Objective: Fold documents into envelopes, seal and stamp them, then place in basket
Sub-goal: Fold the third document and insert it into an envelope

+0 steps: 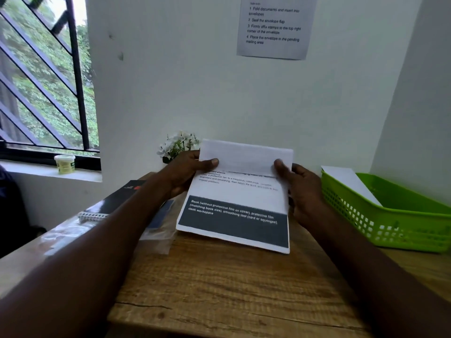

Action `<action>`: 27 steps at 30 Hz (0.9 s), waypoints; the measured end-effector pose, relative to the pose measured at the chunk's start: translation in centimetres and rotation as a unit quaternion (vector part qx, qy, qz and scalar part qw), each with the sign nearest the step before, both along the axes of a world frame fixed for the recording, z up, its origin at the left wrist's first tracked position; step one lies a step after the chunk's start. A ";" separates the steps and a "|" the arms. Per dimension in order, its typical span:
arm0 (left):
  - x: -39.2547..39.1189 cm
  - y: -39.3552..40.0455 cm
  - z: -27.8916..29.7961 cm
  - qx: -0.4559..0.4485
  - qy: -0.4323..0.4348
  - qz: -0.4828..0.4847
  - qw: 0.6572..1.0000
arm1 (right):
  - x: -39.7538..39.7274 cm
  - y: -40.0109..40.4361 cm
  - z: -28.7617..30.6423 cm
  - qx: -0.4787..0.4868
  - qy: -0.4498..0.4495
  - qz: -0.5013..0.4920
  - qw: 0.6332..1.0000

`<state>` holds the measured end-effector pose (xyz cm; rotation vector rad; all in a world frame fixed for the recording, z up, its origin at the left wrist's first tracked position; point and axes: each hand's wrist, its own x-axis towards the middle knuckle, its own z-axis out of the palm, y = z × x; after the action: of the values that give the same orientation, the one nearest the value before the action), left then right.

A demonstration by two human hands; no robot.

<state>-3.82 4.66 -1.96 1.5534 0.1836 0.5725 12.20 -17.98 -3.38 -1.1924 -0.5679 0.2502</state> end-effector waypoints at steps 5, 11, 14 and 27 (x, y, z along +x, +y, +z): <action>0.4 0.5 -0.2 -0.006 -0.033 0.034 0.999 | -0.6 0.0 0.0 -0.043 -0.010 0.014 0.999; 0.4 0.6 0.5 -0.077 -0.002 0.032 0.997 | -0.8 0.2 0.5 -0.035 0.042 0.016 0.998; 0.0 0.2 0.6 -0.126 -0.012 0.056 0.990 | -0.7 0.0 0.5 -0.043 0.064 0.039 0.996; 0.1 -0.6 1.3 -0.009 -0.034 0.077 0.996 | -0.9 0.6 -0.3 -0.096 -0.291 -0.174 0.936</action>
<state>-3.68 4.04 -0.67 1.5087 0.2569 0.7412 11.33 -17.40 -3.67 -1.5412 -0.8421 -0.3740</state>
